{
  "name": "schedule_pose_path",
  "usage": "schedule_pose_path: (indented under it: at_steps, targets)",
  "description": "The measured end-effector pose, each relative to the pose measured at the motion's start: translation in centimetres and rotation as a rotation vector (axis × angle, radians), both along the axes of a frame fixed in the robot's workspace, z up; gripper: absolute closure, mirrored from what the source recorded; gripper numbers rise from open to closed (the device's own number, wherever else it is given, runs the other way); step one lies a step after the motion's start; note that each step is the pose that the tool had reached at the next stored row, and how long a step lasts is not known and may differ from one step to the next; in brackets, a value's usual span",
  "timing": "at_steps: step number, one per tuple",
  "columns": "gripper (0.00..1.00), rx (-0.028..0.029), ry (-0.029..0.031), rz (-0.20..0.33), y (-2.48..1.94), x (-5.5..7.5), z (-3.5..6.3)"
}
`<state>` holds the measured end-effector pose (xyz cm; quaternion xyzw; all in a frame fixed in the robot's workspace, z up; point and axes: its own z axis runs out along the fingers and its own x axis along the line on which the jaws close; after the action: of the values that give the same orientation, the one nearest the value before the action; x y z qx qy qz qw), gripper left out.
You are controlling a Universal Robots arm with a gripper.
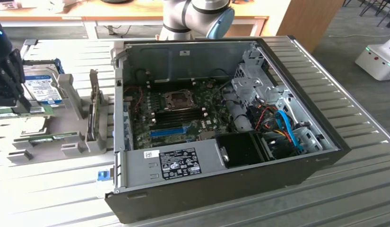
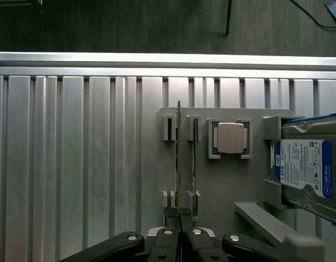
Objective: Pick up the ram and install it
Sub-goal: 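Pick up the ram and move it above insertion slot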
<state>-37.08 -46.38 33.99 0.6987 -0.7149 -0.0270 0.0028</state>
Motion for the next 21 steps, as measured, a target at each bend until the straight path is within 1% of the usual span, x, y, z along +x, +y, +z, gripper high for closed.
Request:
schedule_pose_path:
  at_steps: [21]
  targets:
    - [0.88,0.0001,0.0000,0.000,0.00,0.0,3.43]
